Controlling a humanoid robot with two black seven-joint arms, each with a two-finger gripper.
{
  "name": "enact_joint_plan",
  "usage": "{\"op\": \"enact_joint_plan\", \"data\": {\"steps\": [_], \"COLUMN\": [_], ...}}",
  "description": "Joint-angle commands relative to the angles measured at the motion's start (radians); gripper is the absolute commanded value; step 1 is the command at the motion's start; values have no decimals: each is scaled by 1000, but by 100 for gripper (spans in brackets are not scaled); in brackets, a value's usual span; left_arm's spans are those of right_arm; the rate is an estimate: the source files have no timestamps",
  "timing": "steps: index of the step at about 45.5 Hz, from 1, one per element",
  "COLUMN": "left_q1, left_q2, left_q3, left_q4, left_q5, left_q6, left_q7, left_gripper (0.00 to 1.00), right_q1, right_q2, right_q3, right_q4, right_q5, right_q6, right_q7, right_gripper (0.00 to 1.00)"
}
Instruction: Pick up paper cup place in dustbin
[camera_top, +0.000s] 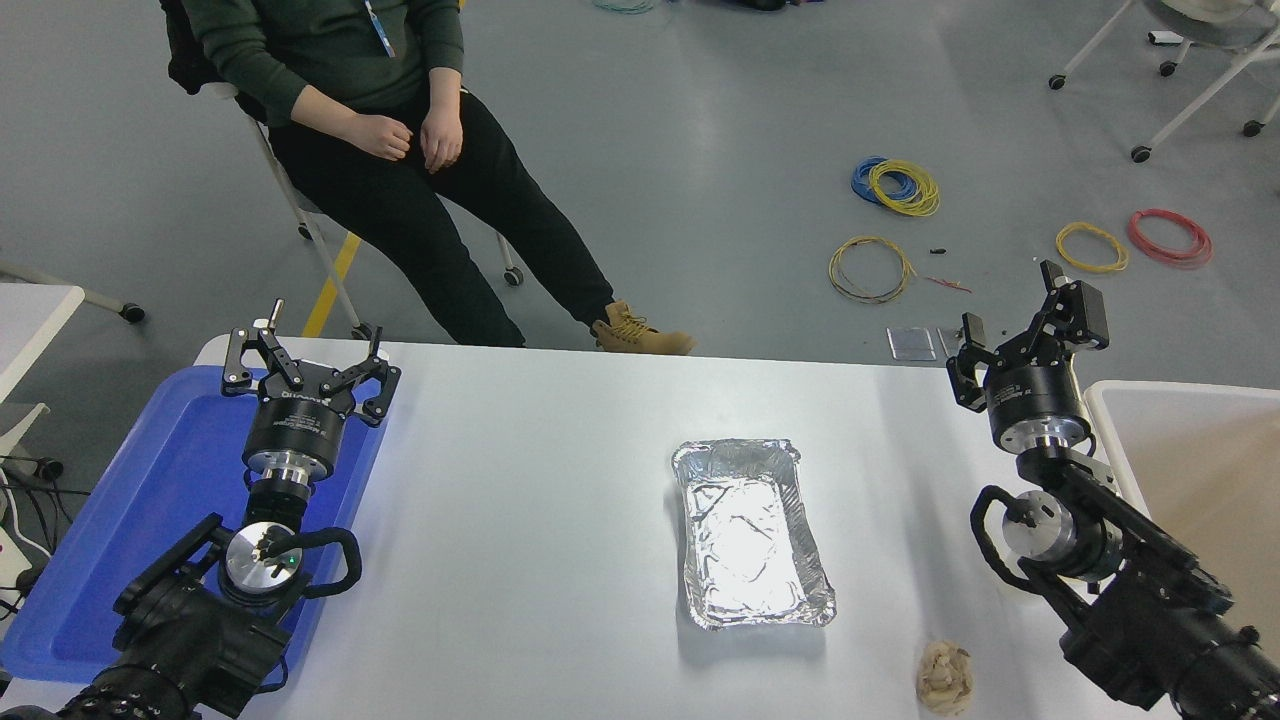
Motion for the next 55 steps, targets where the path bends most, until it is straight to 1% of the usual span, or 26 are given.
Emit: {"op": "enact_joint_plan", "data": {"steps": [1, 45, 55], "left_q1": [0, 0, 0], "left_q2": [0, 0, 0], "left_q3": [0, 0, 0], "left_q4": [0, 0, 0], "left_q5": [0, 0, 0], "left_q6": [0, 0, 0], "left_q7": [0, 0, 0], "left_gripper": [100, 100, 100], "right_q1": [6, 9, 68], "right_q2": [-10, -24, -97], "right_q3": [-33, -61, -193], "right_q4": [0, -7, -58], "right_q5": [-1, 1, 2], "right_q6": [1, -1, -4], "right_q7": [2, 2, 2], "right_gripper": [100, 100, 100]}}
